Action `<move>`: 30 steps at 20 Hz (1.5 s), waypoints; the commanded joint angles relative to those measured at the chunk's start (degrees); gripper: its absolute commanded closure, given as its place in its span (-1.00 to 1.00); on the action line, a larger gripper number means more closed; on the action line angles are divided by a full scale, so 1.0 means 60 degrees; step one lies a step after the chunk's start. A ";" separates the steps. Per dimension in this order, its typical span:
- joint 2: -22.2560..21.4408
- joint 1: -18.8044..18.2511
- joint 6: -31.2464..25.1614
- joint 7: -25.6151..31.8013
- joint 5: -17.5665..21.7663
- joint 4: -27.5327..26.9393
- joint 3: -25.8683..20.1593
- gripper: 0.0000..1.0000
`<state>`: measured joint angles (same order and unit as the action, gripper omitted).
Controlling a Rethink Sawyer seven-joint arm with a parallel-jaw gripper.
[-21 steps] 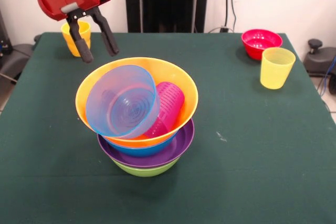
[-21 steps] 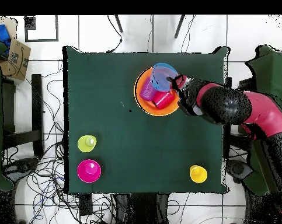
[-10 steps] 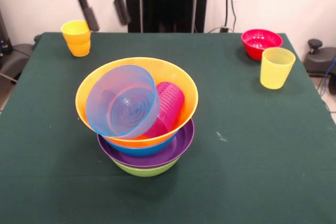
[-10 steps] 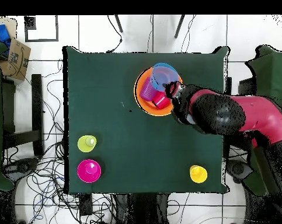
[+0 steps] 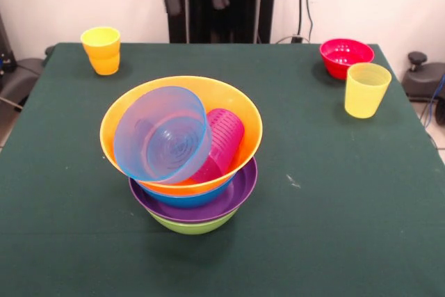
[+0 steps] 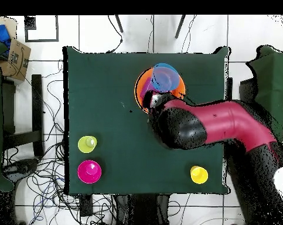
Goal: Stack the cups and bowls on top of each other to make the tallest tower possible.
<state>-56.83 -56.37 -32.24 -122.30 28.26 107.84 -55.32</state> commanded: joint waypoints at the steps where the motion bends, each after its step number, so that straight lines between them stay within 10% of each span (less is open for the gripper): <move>1: -0.0168 0.0570 0.1359 -0.0925 0.1191 0.1595 0.1429 -1.00; 12: 0.0279 0.2414 0.4040 -0.2119 0.1858 0.2173 0.4110 -1.00; 25: 0.0054 0.5134 0.5931 -0.2130 0.0853 0.3239 0.7575 -1.00; 30: -0.0149 0.5151 0.6030 -0.1769 0.0711 0.3578 0.7861 -1.00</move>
<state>-59.08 -26.53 2.55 -123.70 33.54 123.59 -15.61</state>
